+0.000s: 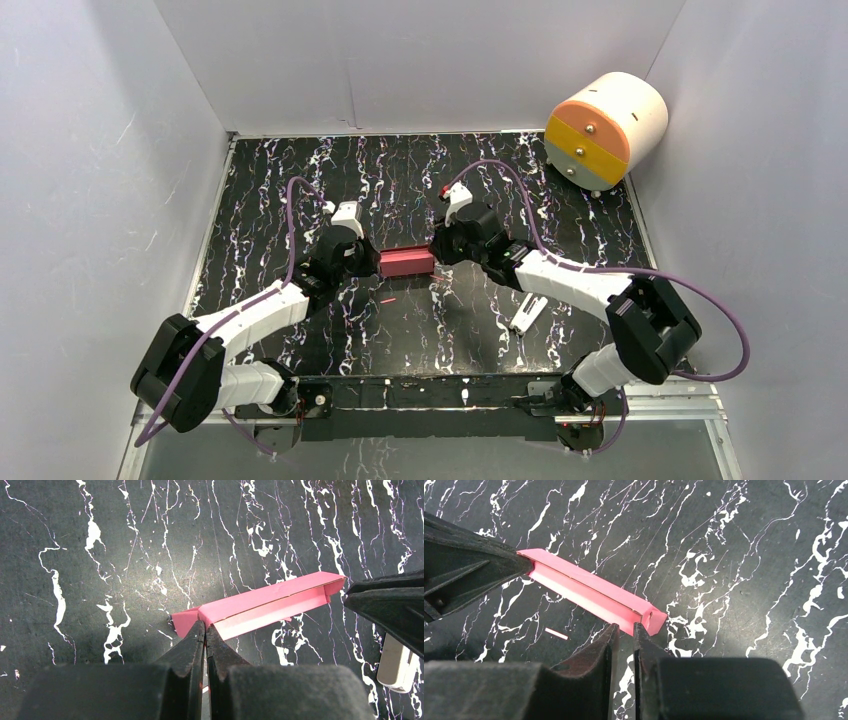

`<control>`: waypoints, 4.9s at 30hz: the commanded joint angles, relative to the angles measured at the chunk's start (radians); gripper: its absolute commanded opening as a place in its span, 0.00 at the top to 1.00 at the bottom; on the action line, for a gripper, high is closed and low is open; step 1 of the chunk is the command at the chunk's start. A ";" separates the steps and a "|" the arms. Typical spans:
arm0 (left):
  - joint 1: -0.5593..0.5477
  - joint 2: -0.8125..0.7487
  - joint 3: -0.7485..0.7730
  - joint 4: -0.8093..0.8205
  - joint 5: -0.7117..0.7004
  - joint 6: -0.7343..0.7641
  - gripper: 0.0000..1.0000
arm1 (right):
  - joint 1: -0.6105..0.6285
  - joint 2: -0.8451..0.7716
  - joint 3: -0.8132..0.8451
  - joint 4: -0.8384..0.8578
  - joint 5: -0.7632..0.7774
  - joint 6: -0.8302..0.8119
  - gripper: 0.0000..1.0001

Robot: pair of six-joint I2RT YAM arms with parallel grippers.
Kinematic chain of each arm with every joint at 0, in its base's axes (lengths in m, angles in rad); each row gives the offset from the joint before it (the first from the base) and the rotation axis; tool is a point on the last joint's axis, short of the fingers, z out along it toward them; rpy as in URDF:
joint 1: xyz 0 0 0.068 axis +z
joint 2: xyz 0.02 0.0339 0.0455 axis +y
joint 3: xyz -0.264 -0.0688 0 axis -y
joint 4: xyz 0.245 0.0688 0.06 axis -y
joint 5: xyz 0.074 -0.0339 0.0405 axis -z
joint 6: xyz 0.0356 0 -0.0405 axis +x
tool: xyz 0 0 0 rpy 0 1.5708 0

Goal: Fold the paper box

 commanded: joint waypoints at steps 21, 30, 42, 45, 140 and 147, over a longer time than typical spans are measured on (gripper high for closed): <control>-0.013 0.002 -0.020 -0.112 -0.013 0.012 1.00 | 0.001 -0.021 0.123 -0.120 0.041 0.015 0.76; -0.013 -0.005 -0.020 -0.117 -0.017 0.014 1.00 | 0.000 0.017 0.159 -0.196 0.074 0.015 0.70; -0.013 -0.003 -0.017 -0.119 -0.014 0.013 1.00 | 0.002 0.088 0.179 -0.167 0.010 0.034 0.76; -0.013 -0.003 -0.017 -0.118 -0.014 0.013 1.00 | 0.000 0.087 0.186 -0.166 0.005 0.036 0.87; -0.071 0.010 0.022 -0.178 -0.098 0.043 1.00 | 0.001 0.105 0.271 -0.270 -0.007 -0.046 0.84; -0.071 0.005 0.021 -0.178 -0.098 0.041 1.00 | 0.001 0.132 0.281 -0.297 0.023 -0.037 0.84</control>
